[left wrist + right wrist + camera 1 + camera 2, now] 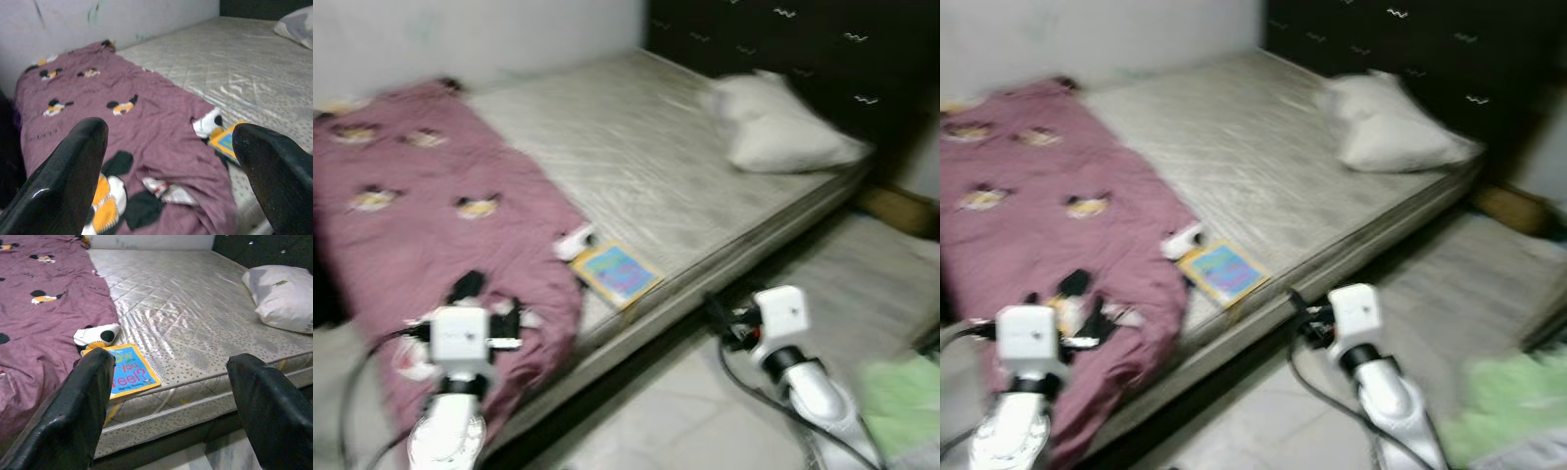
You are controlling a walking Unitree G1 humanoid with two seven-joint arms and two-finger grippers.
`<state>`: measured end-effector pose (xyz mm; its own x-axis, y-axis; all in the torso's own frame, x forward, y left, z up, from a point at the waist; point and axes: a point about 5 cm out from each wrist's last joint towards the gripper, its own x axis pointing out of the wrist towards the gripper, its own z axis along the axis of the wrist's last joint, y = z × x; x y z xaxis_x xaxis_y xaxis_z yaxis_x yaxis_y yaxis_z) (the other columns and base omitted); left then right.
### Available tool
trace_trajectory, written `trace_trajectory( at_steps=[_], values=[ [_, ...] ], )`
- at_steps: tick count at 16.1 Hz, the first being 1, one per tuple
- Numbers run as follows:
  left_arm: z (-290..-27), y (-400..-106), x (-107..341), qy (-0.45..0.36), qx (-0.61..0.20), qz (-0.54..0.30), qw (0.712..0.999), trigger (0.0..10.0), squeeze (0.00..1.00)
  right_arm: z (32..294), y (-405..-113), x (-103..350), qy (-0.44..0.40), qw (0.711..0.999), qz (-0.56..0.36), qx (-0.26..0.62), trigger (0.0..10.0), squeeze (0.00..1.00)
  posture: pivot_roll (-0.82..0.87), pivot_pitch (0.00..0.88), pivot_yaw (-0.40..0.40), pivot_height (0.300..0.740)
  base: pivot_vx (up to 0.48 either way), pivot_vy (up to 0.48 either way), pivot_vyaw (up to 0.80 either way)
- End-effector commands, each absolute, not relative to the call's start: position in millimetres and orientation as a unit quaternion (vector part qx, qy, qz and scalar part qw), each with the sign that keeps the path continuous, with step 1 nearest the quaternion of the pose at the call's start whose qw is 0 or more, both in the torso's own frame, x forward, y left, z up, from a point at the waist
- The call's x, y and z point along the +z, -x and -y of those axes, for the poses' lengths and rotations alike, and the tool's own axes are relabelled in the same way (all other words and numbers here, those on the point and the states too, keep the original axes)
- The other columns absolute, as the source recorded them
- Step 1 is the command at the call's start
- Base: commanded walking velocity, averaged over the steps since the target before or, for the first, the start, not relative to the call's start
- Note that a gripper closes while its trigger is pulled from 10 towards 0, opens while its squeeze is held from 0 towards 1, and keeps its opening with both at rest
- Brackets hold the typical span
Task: Clean up the room
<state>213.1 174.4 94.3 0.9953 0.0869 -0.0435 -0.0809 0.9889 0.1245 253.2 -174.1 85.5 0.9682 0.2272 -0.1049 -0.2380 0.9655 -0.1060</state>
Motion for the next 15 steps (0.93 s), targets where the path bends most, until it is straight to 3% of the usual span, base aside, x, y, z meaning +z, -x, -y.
trace_trajectory(
  at_steps=[1, 15],
  values=[
    [-178.0, -213.0, 95.9, -0.069, 0.044, -0.024, 0.996, 10.0, 0.0, 173.3, -253.8, 86.1, 0.058, 0.991, -0.045, 0.116, 10.0, 0.0, -0.02, 0.083, -0.051, 0.74, 0.0, 0.0, 0.8],
    [-171.6, -216.8, 97.7, -0.064, 0.018, -0.016, 0.998, 10.0, 0.0, 171.1, -254.8, 84.9, 0.049, 0.991, -0.045, 0.115, 10.0, 0.0, -0.02, 0.093, -0.046, 0.74, 0.0, 0.0, 0.77]
  ],
)
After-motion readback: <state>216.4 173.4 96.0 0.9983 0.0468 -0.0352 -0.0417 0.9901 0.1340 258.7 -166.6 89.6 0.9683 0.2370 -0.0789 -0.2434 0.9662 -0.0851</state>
